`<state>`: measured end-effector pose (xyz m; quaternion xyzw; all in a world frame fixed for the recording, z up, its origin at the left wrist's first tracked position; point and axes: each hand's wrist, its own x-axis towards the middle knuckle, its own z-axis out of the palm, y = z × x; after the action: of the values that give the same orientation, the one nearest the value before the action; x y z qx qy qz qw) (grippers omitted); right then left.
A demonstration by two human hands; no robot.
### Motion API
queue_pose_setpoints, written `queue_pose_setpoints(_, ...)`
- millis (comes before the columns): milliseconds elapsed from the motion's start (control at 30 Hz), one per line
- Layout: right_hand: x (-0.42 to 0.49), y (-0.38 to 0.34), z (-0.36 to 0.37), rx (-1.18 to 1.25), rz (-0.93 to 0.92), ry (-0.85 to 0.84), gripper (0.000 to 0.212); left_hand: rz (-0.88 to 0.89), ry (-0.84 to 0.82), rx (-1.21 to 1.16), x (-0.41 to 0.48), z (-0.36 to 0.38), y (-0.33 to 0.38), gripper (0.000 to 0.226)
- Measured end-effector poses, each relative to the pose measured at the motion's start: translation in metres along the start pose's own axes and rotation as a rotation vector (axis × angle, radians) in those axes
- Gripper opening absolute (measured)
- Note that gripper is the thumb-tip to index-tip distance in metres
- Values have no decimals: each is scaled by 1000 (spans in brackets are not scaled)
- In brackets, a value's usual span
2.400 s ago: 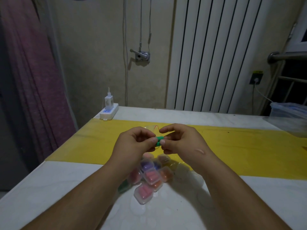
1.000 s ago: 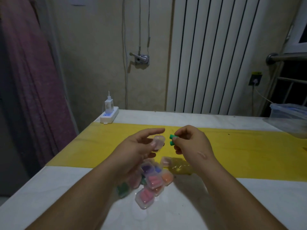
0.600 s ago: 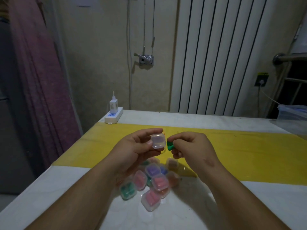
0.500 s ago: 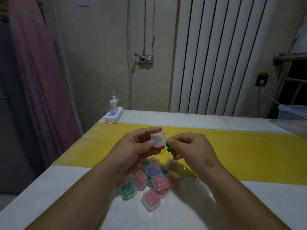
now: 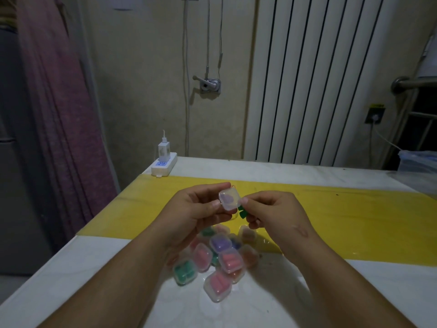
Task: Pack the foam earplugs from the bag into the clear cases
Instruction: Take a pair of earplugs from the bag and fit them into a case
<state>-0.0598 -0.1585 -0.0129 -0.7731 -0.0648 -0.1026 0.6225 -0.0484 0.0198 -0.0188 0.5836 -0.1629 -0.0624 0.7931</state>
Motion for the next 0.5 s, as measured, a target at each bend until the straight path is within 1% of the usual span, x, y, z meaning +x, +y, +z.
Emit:
queue_pose_setpoints(67, 0, 0, 0, -1, -7, -4, 12, 3, 6, -5, 0, 0, 0, 35)
queue_pose_setpoints(167, -2, -1, 0, -30, -26, -11, 12, 30, 41, 59, 1, -1, -1, 26)
queue_pose_setpoints(267, -1, -2, 2, 2, 9, 6, 17, 68, 83, 151, 1, -2, 0, 28)
queue_pose_setpoints(400, -2, -3, 3, 26, 52, -14, 20, 92, 84, 137, 2, -1, -1, 28)
queue_pose_setpoints(500, -5, -6, 4, 11, 16, -54, 11, 101, 87, 132, 2, -1, -1, 27)
